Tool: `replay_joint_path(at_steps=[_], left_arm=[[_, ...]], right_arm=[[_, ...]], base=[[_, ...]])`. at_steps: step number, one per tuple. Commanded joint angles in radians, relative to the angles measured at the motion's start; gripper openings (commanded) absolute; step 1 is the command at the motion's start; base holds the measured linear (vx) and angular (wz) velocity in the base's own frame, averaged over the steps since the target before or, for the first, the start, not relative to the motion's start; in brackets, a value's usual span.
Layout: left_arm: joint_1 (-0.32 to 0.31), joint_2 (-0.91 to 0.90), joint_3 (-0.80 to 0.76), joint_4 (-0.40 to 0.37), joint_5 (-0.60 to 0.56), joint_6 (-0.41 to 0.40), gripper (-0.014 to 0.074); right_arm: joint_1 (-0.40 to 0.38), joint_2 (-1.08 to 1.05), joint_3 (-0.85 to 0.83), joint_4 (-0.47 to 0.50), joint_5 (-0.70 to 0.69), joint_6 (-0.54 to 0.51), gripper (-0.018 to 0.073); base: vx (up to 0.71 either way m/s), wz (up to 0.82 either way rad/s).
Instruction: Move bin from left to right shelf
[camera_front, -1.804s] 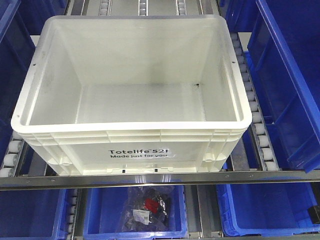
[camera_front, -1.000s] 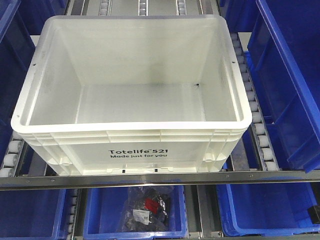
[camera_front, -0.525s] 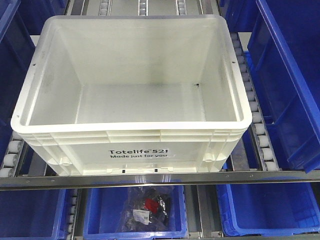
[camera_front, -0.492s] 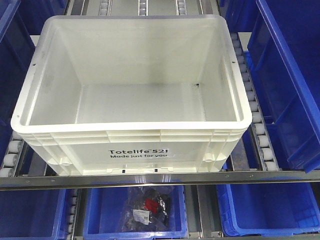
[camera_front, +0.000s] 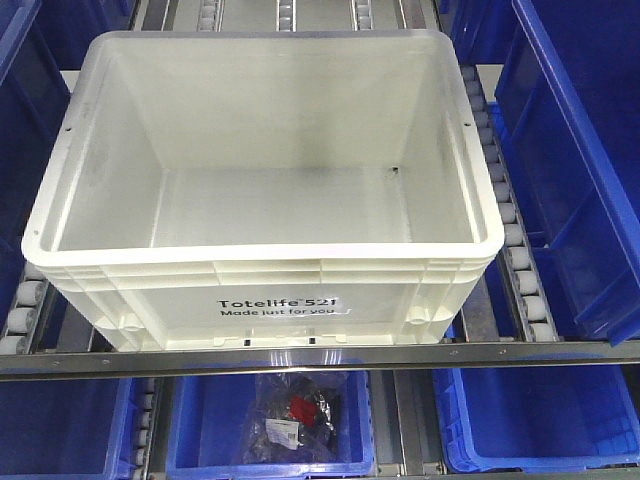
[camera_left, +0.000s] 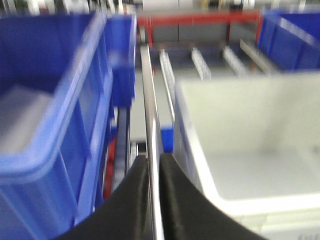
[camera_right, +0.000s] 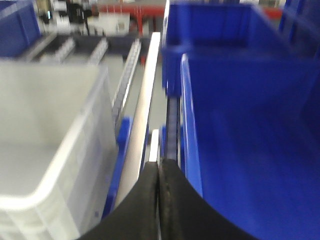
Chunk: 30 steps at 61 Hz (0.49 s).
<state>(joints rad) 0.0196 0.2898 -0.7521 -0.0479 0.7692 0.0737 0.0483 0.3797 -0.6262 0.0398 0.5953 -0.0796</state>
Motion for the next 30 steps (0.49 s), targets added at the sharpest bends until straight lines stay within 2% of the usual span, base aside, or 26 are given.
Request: replay_joint_path(at_steps=[1, 15, 20, 25, 30], left_arm=[[-0.007, 0.046, -0.028, -0.003, 0.002, 0.0, 0.0038], [-0.007, 0.062, -0.028, -0.004, 0.037, -0.004, 0.0042], [-0.007, 0.062, -0.028, -0.004, 0.049, -0.01, 0.0065], [-0.007, 0.062, -0.028, -0.004, 0.059, -0.01, 0.0148], [-0.007, 0.062, -0.028, -0.004, 0.054, -0.009, 0.0293]], right_arm=[[-0.002, 0.047, -0.031, 0.004, -0.023, -0.006, -0.0009], [-0.002, 0.126, -0.031, 0.018, 0.005, -0.003, -0.0006], [-0.002, 0.152, -0.031, 0.021, 0.028, -0.003, 0.002], [-0.002, 0.179, -0.031, 0.024, 0.048, -0.003, 0.0097], [-0.002, 0.199, -0.031, 0.046, 0.049, -0.009, 0.0231]], base=[[0.0, 0.0], [0.0, 0.0], [0.0, 0.0], [0.0, 0.0], [0.0, 0.0]])
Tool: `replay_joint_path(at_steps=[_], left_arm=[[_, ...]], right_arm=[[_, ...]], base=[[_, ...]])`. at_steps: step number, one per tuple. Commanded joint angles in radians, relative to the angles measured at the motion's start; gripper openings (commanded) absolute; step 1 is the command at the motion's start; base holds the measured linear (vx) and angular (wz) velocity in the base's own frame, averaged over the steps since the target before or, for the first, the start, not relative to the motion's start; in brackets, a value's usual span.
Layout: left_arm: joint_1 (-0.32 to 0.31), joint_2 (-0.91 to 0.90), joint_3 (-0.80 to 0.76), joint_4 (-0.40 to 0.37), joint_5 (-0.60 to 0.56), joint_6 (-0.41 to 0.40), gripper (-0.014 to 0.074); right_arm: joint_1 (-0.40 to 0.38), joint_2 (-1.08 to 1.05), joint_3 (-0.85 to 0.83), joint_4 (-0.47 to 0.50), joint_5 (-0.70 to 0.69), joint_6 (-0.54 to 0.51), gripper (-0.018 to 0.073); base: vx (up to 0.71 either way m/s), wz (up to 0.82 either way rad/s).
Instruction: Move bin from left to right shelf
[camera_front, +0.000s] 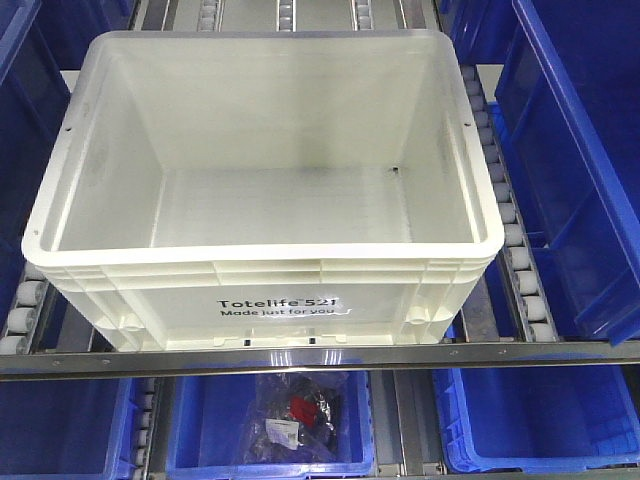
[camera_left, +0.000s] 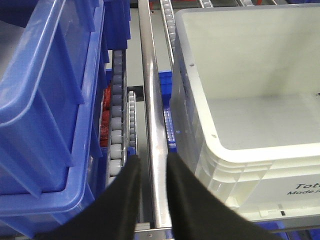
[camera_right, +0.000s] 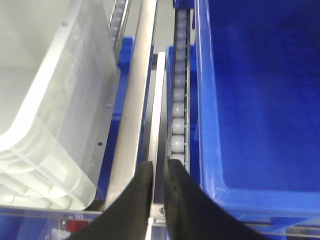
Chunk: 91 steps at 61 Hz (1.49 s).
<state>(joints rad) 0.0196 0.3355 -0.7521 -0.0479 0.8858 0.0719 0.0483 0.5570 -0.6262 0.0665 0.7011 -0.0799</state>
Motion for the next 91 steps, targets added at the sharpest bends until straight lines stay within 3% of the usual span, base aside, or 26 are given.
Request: replay_joint_path(at_steps=[1, 12, 19, 28, 34, 39, 46, 54, 66, 91], left_arm=[[-0.007, 0.017, -0.028, -0.004, -0.063, -0.007, 0.0332], [-0.007, 0.032, -0.029, -0.008, -0.058, -0.001, 0.0631], [-0.02, 0.077, -0.029, -0.013, -0.058, 0.052, 0.0695], [-0.127, 0.156, -0.029, -0.019, -0.075, 0.082, 0.0682], [-0.19, 0.209, -0.034, -0.017, -0.068, 0.109, 0.0666], [-0.243, 0.263, -0.06, 0.007, -0.053, 0.111, 0.0655], [-0.29, 0.353, -0.122, 0.048, -0.029, 0.093, 0.0649], [-0.293, 0.474, -0.186, 0.096, -0.015, -0.047, 0.0646], [-0.293, 0.69, -0.29, 0.205, -0.015, -0.255, 0.0641], [-0.293, 0.971, -0.459, 0.227, -0.01, -0.353, 0.0624]], right_arm=[[-0.002, 0.024, -0.031, 0.028, -0.056, -0.013, 0.027], [-0.002, 0.046, -0.032, 0.112, -0.053, -0.072, 0.0624], [-0.001, 0.079, -0.059, 0.168, -0.03, -0.116, 0.0729], [0.002, 0.158, -0.143, 0.21, 0.059, -0.142, 0.072], [0.07, 0.227, -0.203, 0.193, 0.088, -0.144, 0.0702], [0.171, 0.306, -0.262, 0.1, 0.114, -0.107, 0.0694], [0.27, 0.404, -0.338, -0.111, 0.144, 0.059, 0.069], [0.309, 0.494, -0.415, -0.258, 0.145, 0.223, 0.0681], [0.308, 0.602, -0.504, -0.265, 0.149, 0.312, 0.0638], [0.308, 0.805, -0.652, -0.21, 0.159, 0.335, 0.0587]], base=[[0.0, 0.0], [0.0, 0.0], [0.0, 0.0], [0.0, 0.0], [0.0, 0.0], [0.0, 0.0], [0.0, 0.0], [0.0, 0.0], [0.0, 0.0], [0.0, 0.0]])
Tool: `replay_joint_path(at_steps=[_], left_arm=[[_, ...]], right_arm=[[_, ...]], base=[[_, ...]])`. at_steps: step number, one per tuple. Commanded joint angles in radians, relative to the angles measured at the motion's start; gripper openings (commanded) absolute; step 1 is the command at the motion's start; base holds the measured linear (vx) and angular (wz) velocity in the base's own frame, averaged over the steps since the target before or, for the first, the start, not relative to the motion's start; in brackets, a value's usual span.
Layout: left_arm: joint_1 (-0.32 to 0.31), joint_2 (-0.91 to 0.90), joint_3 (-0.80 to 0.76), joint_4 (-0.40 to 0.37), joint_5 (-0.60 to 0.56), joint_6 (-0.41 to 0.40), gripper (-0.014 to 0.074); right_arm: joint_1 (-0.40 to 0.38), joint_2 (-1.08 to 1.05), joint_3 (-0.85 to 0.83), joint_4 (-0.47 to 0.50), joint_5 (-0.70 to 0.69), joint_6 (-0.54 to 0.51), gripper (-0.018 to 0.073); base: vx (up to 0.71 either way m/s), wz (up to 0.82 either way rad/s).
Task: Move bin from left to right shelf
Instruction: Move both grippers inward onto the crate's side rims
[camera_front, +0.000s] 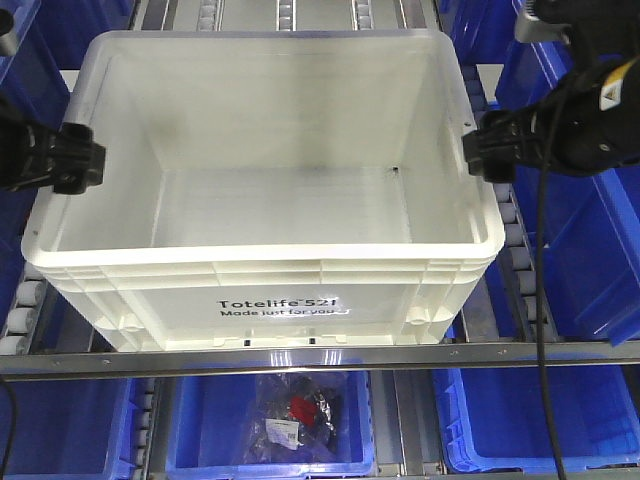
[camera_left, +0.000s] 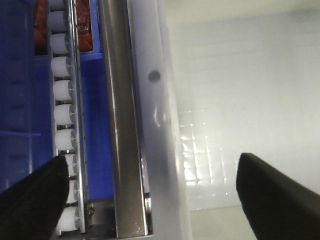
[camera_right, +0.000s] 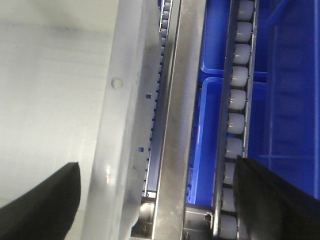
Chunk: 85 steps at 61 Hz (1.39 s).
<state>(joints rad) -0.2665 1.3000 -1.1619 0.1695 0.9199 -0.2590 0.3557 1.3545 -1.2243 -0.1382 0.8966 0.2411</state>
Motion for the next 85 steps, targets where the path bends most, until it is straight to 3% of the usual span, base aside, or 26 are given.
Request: replay_joint_path(at_steps=[1, 16, 51, 75, 85], left_arm=[[-0.007, 0.015, -0.054, 0.01, -0.044, -0.024, 0.0624], [-0.007, 0.075, -0.069, 0.045, -0.073, -0.069, 0.0594], [-0.007, 0.099, -0.069, 0.044, -0.101, -0.069, 0.059], [-0.007, 0.115, -0.069, 0.041, -0.087, -0.069, 0.0587], [-0.007, 0.115, -0.069, 0.04, -0.085, -0.069, 0.0524]], right_arm=[[0.001, 0.017, -0.06, -0.006, -0.036, 0.018, 0.0587], [0.001, 0.125, -0.126, 0.02, -0.036, 0.034, 0.0587], [0.001, 0.233, -0.171, 0.018, -0.043, 0.039, 0.0557], [0.001, 0.244, -0.171, 0.015, -0.041, 0.032, 0.0455], [0.001, 0.244, -0.171, 0.018, -0.041, 0.032, 0.0368]], base=[[0.0, 0.0], [0.0, 0.0], [0.0, 0.0], [0.0, 0.0], [0.0, 0.0]])
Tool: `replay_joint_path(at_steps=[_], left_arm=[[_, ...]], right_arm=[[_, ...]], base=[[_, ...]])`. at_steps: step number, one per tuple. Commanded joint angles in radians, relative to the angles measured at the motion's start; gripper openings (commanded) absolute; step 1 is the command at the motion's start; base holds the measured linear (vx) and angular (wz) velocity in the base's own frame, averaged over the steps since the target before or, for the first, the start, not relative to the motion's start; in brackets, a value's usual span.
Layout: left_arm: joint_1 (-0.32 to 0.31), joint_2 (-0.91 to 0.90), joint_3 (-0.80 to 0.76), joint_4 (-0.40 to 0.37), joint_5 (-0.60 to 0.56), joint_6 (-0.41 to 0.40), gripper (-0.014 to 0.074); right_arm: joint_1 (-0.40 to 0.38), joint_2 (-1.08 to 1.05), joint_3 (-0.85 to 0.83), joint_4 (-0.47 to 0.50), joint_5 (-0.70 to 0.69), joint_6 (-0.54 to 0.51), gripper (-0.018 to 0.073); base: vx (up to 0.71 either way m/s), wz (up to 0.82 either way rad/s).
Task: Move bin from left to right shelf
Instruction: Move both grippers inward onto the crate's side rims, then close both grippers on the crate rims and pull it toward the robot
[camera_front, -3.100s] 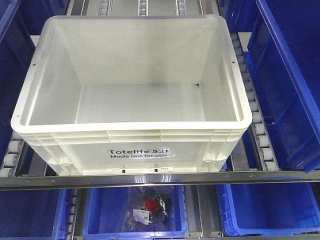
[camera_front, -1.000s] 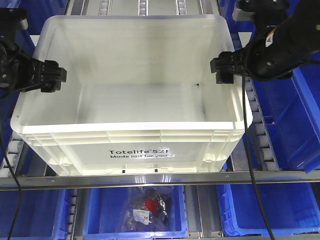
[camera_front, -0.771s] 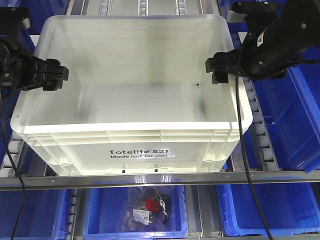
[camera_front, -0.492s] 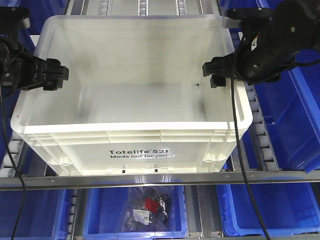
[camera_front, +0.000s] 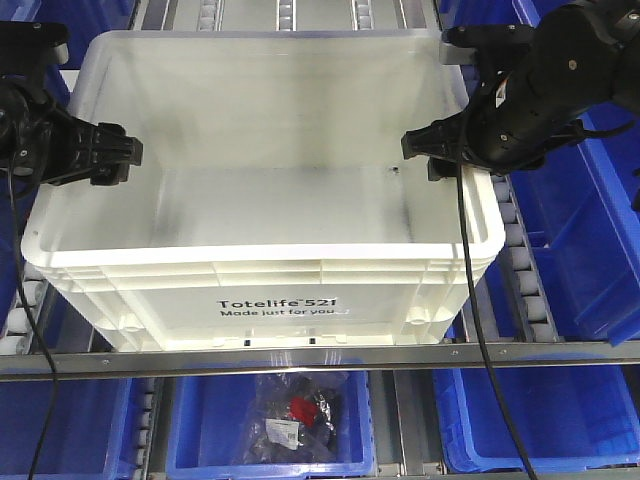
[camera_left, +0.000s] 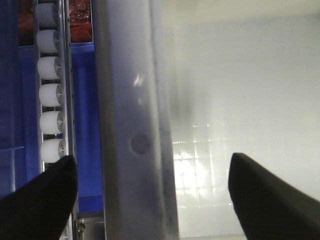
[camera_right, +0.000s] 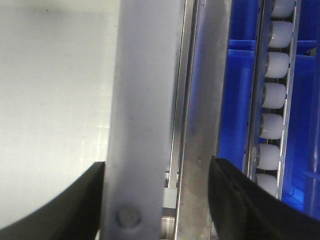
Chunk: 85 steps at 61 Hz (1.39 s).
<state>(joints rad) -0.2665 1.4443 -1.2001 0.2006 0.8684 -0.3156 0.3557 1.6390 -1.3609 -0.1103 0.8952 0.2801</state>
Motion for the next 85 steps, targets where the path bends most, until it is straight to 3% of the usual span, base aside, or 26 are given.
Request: replay_joint_path(at_steps=[1, 23, 41, 85], left_arm=[[-0.007, -0.029, -0.03, 0.007, -0.034, -0.012, 0.0512], [-0.007, -0.029, -0.03, 0.003, -0.035, -0.012, 0.0274], [-0.007, -0.029, -0.03, 0.003, -0.035, -0.012, 0.0128], [-0.008, -0.03, -0.03, 0.003, -0.026, -0.012, 0.0104]], right_arm=[[0.001, -0.04, -0.034, -0.009, -0.039, -0.007, 0.0358], [0.001, -0.04, -0.034, -0.01, -0.039, -0.007, 0.016], [0.001, -0.062, -0.034, -0.02, -0.041, -0.009, 0.0099], [0.001, -0.099, -0.033, -0.013, -0.022, -0.031, 0.0137]], base=[[0.0, 0.0], [0.0, 0.0], [0.0, 0.0], [0.0, 0.0]])
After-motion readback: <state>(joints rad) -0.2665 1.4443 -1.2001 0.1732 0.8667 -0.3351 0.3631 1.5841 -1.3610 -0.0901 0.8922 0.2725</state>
